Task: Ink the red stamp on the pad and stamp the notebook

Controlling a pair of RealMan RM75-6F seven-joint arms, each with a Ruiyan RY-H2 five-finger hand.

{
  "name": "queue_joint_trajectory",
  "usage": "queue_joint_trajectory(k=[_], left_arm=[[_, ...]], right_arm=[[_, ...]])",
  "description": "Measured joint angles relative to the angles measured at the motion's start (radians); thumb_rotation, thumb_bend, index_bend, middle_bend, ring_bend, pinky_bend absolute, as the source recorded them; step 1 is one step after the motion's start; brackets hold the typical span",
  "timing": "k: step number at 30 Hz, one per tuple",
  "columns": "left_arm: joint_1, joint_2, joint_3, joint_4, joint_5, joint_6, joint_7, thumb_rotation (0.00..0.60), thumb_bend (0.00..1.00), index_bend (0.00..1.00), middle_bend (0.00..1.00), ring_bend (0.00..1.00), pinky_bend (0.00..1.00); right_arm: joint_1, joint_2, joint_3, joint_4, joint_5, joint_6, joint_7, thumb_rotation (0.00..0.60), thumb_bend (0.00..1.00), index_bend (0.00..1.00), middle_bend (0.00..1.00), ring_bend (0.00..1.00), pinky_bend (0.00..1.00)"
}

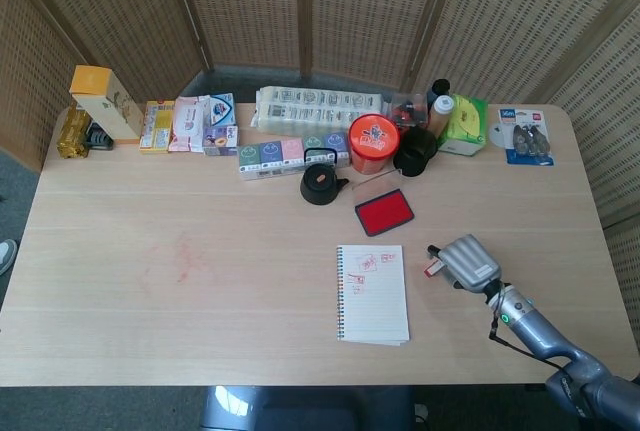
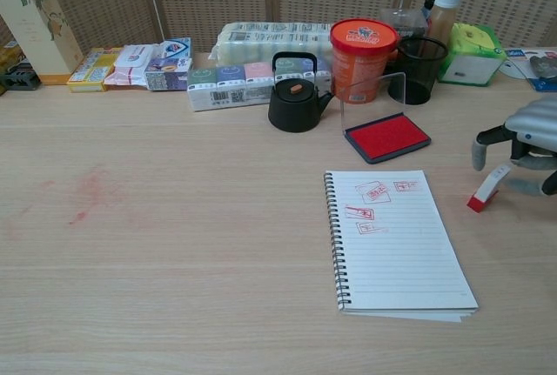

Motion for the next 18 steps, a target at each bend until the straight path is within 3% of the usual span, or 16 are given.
queue_joint_trajectory(k=[18], left_arm=[[-0.003,0.002,0.001,-0.005,0.0,-0.005,0.004,0.6,0.03,0.0,0.0,0.0,0.04]], right_arm=[[0.009,-0.024,-0.011,0.031,0.011,-0.015,0.044,0.6,0.41,0.39,0.95,1.0,1.0]])
